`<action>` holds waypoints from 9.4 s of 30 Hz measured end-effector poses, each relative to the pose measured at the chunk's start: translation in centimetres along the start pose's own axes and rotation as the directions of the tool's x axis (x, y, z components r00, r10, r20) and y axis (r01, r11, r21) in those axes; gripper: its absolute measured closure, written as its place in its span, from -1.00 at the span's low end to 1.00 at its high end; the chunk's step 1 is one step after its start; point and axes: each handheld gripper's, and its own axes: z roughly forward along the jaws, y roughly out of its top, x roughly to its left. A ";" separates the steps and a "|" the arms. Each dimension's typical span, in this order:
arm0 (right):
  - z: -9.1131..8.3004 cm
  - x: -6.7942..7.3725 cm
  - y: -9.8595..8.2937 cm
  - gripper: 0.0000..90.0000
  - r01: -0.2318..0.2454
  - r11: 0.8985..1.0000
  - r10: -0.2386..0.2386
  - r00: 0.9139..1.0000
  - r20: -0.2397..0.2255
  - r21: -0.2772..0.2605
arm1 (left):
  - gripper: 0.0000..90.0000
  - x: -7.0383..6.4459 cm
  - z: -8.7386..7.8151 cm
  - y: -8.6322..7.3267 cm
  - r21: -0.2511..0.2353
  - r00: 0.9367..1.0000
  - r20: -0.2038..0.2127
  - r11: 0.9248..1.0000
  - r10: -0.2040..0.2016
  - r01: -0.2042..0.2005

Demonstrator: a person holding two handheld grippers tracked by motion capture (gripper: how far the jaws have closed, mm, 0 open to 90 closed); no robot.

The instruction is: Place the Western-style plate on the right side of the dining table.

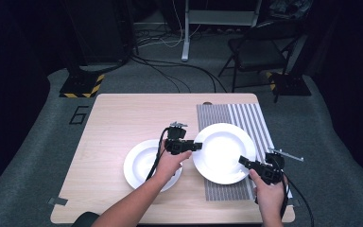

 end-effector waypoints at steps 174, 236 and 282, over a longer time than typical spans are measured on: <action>6.9 -7.0 2.1 0.13 0.096 0.991 -0.122 0.939 0.320 0.094 | 0.31 0.3 12.2 2.4 0.124 0.990 -0.100 0.988 0.099 -0.087; 2.7 6.3 -0.3 -0.01 0.365 0.930 -0.355 0.923 -0.146 0.041 | 0.06 8.4 -11.0 -1.4 -0.116 0.988 -0.149 0.992 0.034 -0.052; 9.5 7.4 -5.7 0.07 0.669 0.737 -0.622 0.728 -0.289 0.095 | -0.04 18.2 -16.9 -11.8 -0.143 0.907 -0.419 0.989 -0.040 -0.023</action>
